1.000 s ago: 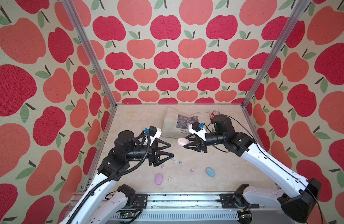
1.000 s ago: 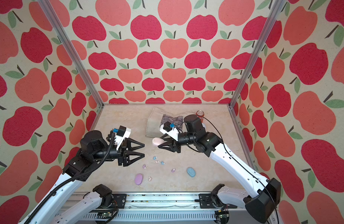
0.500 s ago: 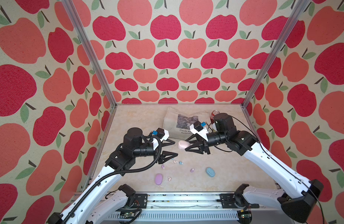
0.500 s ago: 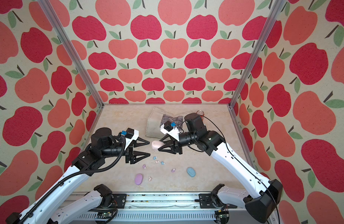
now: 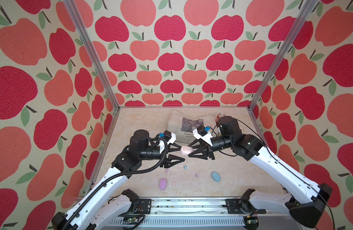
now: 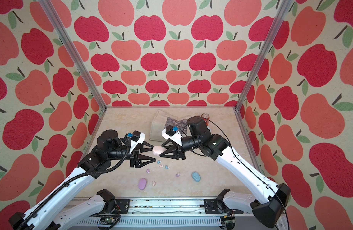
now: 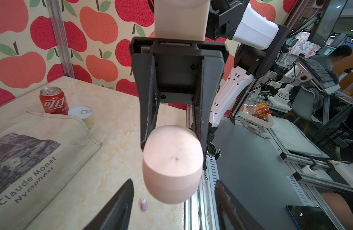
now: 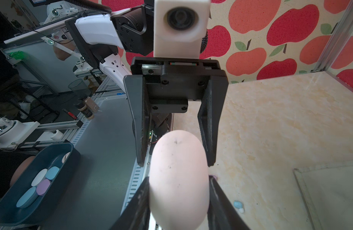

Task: Insert wireless bluetooth earbuds into charging case
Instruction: Pass the charging case.

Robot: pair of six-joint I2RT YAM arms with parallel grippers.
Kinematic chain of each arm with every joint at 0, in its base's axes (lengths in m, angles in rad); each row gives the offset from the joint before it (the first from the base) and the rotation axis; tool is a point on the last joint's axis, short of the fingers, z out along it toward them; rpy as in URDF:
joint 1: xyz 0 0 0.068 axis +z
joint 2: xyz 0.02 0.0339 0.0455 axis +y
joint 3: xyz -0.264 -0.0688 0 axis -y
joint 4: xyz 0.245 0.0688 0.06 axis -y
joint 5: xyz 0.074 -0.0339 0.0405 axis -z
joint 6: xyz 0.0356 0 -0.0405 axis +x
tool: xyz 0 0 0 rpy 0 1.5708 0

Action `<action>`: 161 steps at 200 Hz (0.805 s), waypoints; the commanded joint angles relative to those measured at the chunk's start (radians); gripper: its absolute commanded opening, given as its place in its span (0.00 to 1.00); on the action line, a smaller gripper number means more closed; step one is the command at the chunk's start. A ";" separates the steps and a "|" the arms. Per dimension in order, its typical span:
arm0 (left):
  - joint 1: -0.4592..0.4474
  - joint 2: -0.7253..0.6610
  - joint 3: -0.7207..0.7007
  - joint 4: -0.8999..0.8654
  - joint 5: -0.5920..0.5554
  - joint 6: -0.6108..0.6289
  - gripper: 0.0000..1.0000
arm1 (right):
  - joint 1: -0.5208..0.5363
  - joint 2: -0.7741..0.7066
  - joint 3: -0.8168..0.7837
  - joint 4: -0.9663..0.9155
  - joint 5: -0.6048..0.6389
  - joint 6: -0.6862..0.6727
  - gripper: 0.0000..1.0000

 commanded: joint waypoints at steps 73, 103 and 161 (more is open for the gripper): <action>-0.023 0.012 0.036 0.030 0.037 -0.033 0.55 | 0.035 0.011 0.019 0.020 0.022 0.017 0.00; -0.026 0.011 0.034 0.030 0.039 -0.039 0.49 | 0.040 0.013 0.014 0.033 0.022 0.029 0.00; -0.031 0.027 0.044 0.031 0.039 -0.042 0.23 | 0.044 0.009 -0.006 0.041 0.027 0.035 0.00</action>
